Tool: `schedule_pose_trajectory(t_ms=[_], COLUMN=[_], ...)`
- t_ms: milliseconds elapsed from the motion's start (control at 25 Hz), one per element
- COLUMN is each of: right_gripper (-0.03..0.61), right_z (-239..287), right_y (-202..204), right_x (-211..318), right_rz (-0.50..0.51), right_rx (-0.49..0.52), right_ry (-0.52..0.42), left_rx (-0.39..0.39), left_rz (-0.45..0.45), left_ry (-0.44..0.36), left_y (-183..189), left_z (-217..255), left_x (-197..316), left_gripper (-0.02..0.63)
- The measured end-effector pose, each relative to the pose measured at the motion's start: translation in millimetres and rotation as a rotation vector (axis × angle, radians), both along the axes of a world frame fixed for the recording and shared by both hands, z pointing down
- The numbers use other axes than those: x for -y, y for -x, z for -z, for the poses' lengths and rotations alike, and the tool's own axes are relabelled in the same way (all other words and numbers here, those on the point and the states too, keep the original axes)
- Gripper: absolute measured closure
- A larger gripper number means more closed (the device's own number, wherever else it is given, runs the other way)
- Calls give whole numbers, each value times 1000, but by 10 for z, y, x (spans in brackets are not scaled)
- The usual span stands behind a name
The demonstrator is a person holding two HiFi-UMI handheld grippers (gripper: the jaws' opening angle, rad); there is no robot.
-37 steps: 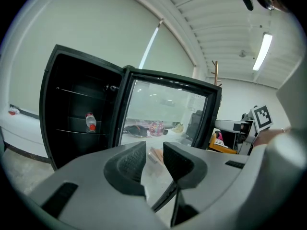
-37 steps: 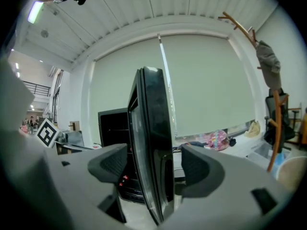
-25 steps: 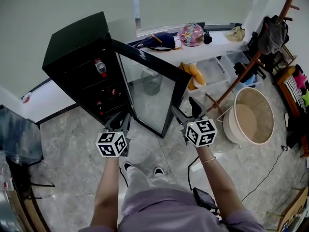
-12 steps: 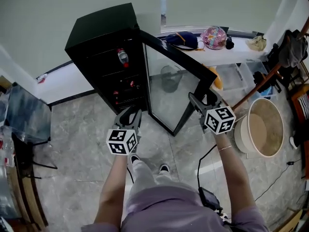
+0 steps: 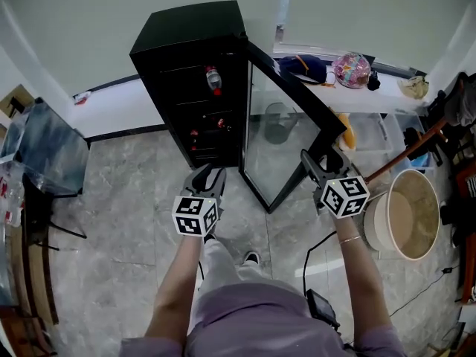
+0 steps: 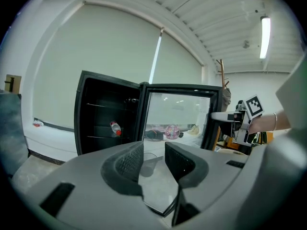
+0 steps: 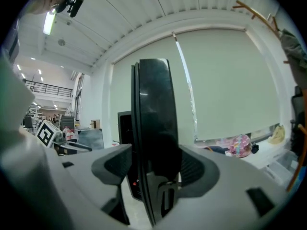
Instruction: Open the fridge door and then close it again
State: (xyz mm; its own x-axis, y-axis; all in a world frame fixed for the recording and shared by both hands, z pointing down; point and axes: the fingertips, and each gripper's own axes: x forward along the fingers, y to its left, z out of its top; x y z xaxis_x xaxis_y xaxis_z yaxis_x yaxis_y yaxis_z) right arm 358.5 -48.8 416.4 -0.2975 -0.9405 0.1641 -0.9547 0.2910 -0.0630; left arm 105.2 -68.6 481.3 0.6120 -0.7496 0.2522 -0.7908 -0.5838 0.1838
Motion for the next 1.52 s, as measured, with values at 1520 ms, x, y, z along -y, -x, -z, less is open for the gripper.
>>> schedule_pose_trajectory(t_ms=[1520], right_gripper=[313], right_z=[242], right_y=[3165], right_x=[131], right_rz=[556], right_rx=[89], right_ry=[-62], left_rx=[-6], left_rz=[141], left_ry=[20], left_y=[1171], left_z=[-90], left_x=[-317], left_gripper=[488])
